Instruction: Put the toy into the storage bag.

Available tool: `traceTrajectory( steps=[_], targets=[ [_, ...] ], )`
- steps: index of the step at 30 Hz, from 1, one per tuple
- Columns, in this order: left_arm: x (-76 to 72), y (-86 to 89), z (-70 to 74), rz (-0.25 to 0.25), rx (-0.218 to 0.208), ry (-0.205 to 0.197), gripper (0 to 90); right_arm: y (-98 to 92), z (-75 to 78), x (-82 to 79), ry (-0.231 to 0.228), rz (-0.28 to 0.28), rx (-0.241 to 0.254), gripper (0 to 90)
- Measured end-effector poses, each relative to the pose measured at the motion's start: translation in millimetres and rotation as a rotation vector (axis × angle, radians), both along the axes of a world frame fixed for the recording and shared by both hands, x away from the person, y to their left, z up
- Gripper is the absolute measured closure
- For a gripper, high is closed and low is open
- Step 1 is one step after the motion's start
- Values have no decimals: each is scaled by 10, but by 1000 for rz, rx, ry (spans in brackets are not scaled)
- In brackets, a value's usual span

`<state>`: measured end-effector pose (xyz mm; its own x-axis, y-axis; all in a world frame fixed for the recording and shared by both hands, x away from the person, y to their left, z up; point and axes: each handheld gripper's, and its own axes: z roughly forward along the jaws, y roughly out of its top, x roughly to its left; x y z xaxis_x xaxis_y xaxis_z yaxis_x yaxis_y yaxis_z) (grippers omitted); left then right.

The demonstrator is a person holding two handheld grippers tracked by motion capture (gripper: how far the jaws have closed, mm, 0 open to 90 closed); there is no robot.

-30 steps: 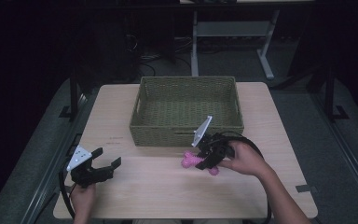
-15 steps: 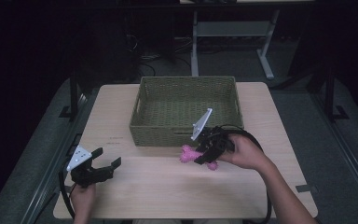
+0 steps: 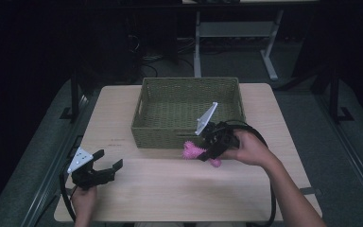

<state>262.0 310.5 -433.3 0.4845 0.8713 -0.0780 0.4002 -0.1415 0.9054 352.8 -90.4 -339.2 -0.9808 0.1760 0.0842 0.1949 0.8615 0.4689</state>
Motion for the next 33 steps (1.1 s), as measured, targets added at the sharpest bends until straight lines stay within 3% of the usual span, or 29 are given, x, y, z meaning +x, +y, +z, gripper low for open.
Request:
traceTrajectory(
  steps=[16, 33],
  targets=[
    [1, -14, 1, -1, -2, 1, 128, -41, 227, 116, -11, -6, 26, 583],
    [2, -8, 3, -2, -3, -1, 128, -36, 387, 253, -28, -12, 9, 584]
  ],
)
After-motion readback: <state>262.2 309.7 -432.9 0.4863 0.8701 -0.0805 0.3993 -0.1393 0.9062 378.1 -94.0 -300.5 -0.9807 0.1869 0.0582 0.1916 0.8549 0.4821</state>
